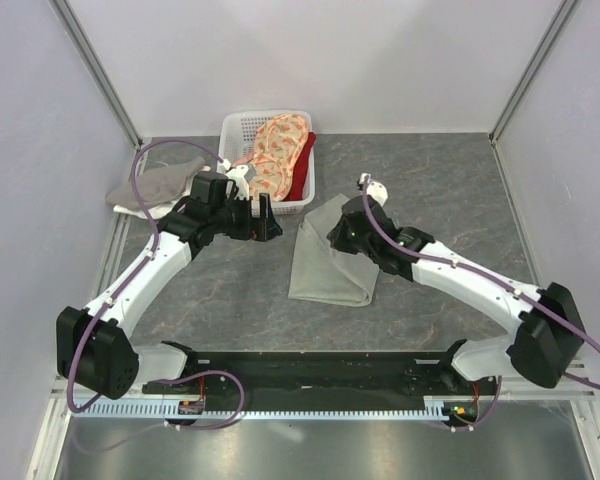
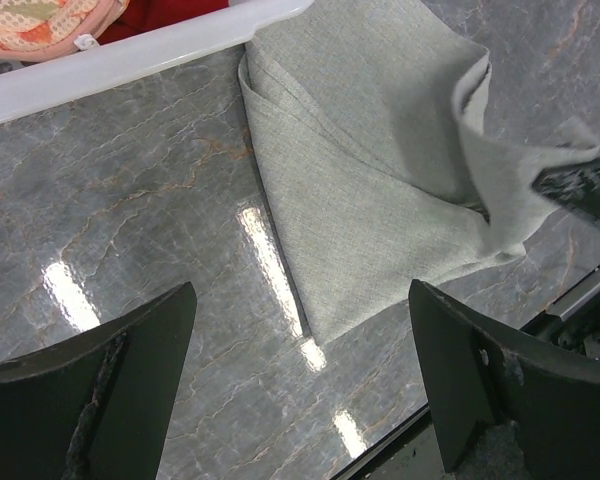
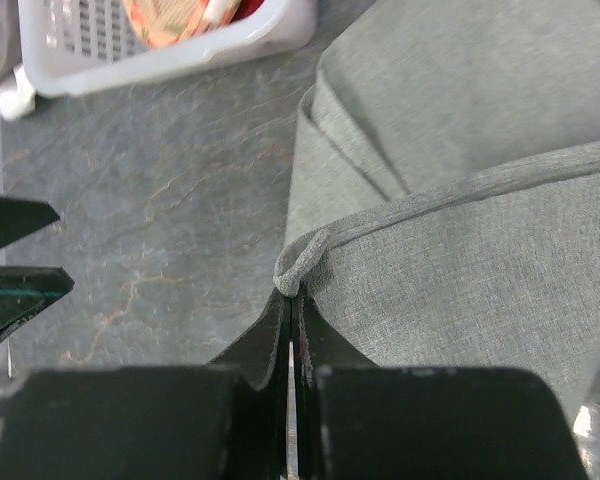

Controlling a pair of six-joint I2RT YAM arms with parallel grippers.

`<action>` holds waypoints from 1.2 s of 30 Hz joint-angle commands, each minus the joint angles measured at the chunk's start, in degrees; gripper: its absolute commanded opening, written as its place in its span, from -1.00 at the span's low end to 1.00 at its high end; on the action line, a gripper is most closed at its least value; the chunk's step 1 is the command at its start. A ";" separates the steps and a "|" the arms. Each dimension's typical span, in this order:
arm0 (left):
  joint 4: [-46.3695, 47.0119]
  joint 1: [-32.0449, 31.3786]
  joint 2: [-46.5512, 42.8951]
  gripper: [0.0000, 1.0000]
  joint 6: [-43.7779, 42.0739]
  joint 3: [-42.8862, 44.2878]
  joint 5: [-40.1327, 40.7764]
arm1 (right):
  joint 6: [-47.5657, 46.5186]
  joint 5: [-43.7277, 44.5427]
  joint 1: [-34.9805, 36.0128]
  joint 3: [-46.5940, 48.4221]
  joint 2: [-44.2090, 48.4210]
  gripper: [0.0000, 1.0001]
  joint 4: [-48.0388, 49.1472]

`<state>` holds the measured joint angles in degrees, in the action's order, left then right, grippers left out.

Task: Fold the napkin, place the utensils inside, and roll it up
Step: Fold the napkin

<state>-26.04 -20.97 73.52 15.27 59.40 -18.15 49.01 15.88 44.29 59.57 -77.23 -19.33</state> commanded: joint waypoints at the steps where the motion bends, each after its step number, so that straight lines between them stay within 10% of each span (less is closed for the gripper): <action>1: 1.35 0.58 0.49 0.89 1.16 -0.24 1.54 | -2.25 -0.49 2.72 3.44 -4.50 -1.00 5.27; 27: 3.01 3.22 1.10 0.90 3.45 -1.65 -0.92 | -6.82 -1.29 14.06 5.55 -23.75 -0.98 9.93; 31: 2.93 3.22 1.02 0.92 3.19 -1.74 -0.66 | -7.70 -1.55 14.24 4.86 -22.27 -0.25 9.84; 36: 2.93 3.22 0.93 0.93 3.28 -2.27 -0.31 | -10.69 -1.47 14.24 2.92 -15.08 0.00 9.75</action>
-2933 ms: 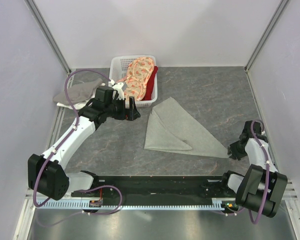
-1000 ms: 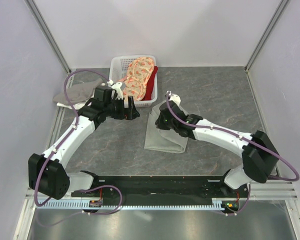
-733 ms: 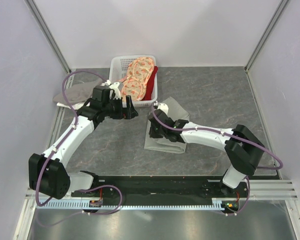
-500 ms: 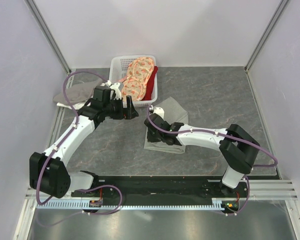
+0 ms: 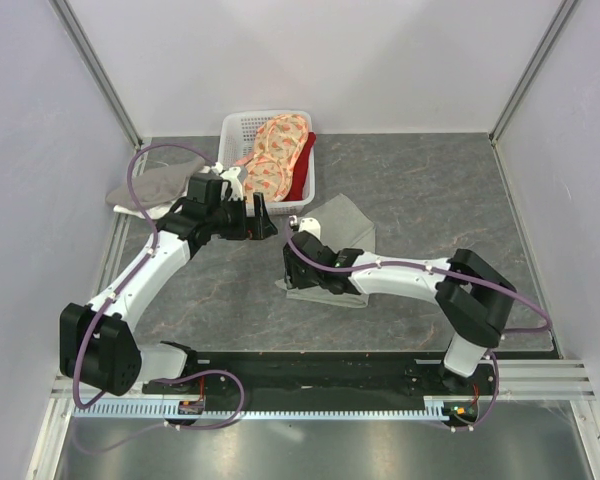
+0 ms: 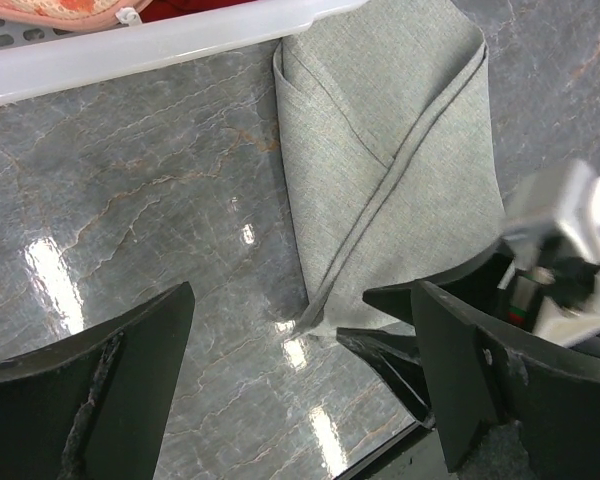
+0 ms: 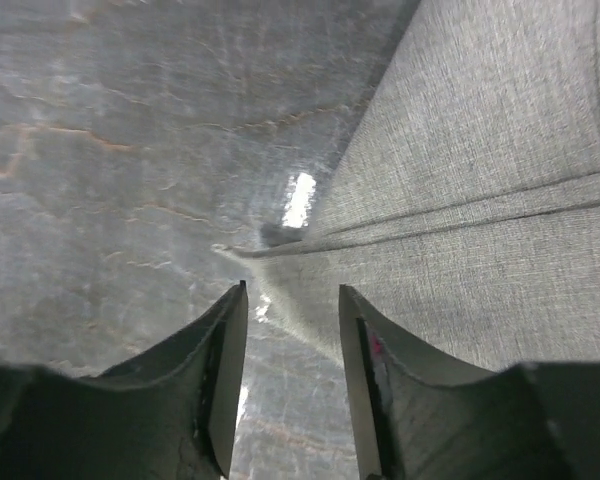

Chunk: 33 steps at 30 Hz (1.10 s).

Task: Fold the napkin, place the utensils inside, and roll it up
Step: Fold the napkin

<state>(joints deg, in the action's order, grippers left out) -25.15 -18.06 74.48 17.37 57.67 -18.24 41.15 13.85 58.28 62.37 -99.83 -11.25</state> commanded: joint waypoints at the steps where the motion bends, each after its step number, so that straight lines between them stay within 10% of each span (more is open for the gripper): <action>1: 2.12 0.31 0.05 0.93 1.27 -0.71 -0.22 | -3.52 0.65 0.25 -0.49 8.85 0.16 1.23; 18: 9.15 0.22 -1.18 0.85 11.37 -13.54 -4.52 | 8.42 -9.62 -19.25 -22.19 35.22 0.51 -12.31; 33: 9.85 0.22 -0.91 0.83 11.64 -14.87 -4.17 | 8.34 -13.05 -20.58 -26.95 32.42 0.55 -10.38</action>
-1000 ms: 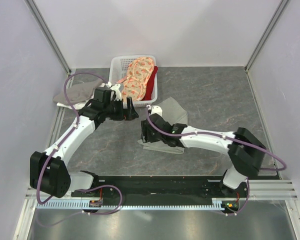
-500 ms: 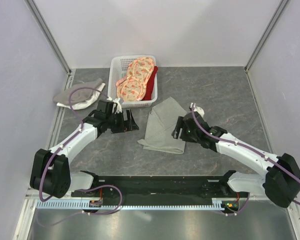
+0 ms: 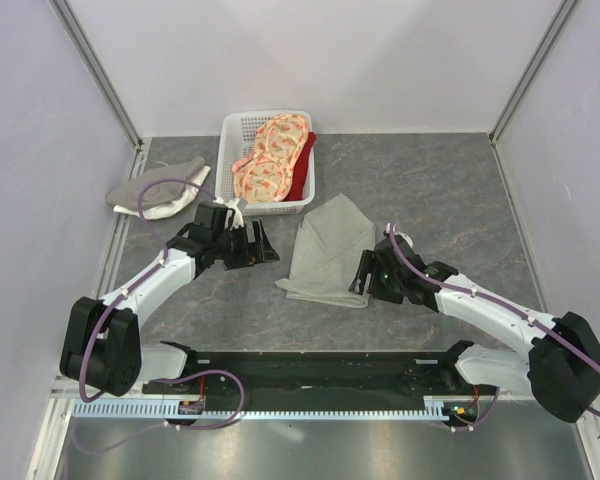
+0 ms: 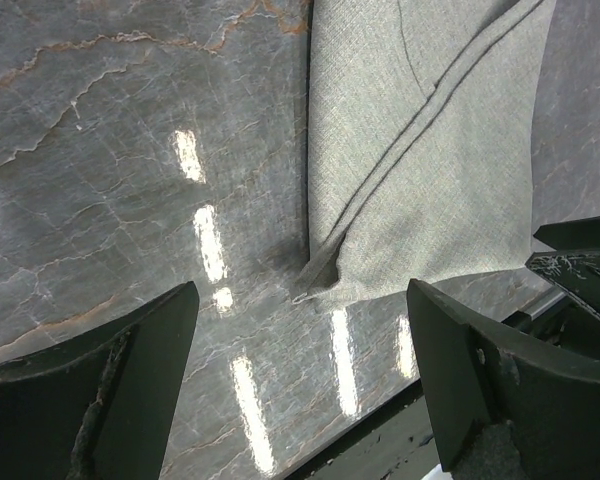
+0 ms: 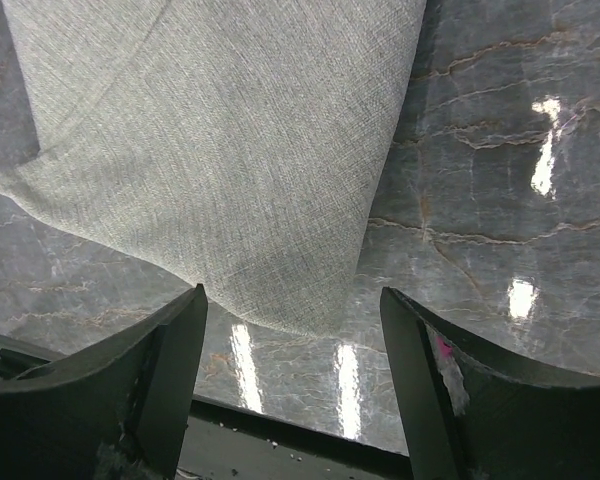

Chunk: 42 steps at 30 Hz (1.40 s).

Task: Fold the napkin, place the utensils inside, and roll it up
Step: Fold the napkin

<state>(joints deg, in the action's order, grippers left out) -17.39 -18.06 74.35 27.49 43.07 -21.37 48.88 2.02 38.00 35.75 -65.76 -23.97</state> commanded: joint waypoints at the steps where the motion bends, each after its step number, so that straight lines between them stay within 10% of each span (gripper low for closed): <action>1: 2.09 0.05 -0.78 0.83 1.52 -0.27 -1.13 | 0.69 -1.84 -0.29 -0.24 -2.09 0.55 2.61; 30: 3.41 -1.53 0.54 0.81 3.01 -2.37 -1.58 | 1.65 -7.38 -6.62 -8.94 -1.83 -0.57 8.14; 42: 7.10 -9.35 2.38 0.48 9.16 -8.35 -3.51 | 1.21 -8.44 -7.50 -10.08 -2.18 -0.12 9.64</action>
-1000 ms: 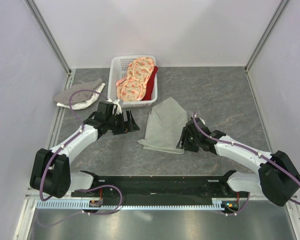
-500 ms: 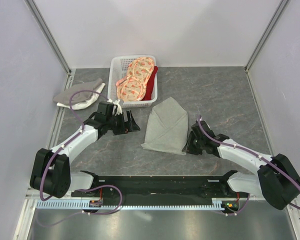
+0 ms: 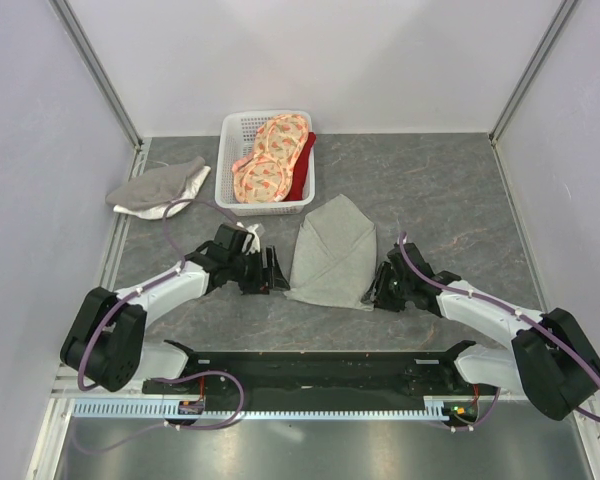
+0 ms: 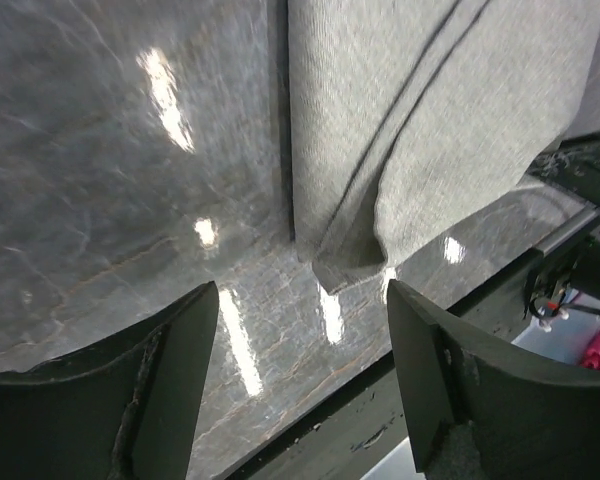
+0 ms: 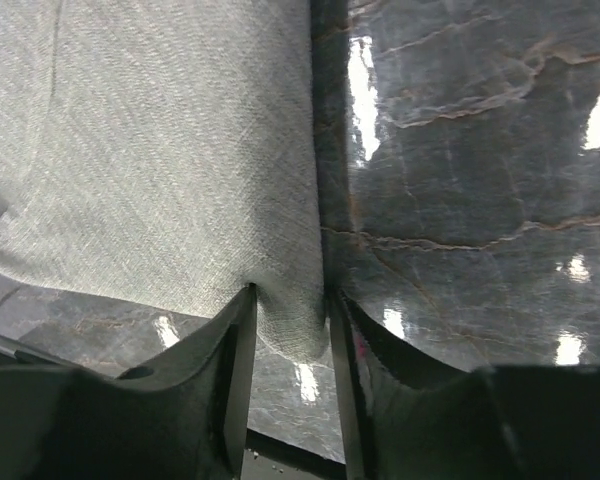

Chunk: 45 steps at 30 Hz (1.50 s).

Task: Fold the napkin, place the utensils inside, and roll it up
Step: Fold the napkin

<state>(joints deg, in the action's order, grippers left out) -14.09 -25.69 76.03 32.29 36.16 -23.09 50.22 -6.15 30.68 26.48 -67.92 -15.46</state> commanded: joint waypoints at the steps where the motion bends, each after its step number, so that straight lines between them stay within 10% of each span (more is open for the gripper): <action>1: 4.15 -1.82 0.87 0.47 4.70 -1.71 -2.13 | -0.12 -0.26 -0.27 -0.90 0.16 -0.05 1.31; 12: 10.57 -2.52 5.79 0.22 8.58 -1.54 -5.91 | 0.23 -0.26 -0.35 -1.96 0.68 0.17 1.58; 29: 15.39 -2.78 8.87 -0.94 9.81 0.05 -9.16 | 0.50 0.26 -0.44 -2.84 1.12 0.28 1.75; 45: 20.14 -3.40 8.00 -0.96 0.49 -0.83 -6.62 | 0.58 0.18 -0.71 -3.27 1.56 0.26 1.75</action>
<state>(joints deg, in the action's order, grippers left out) 1.61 -28.40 86.30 37.45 35.40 -30.26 51.07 -8.21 30.46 25.06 -66.37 -11.86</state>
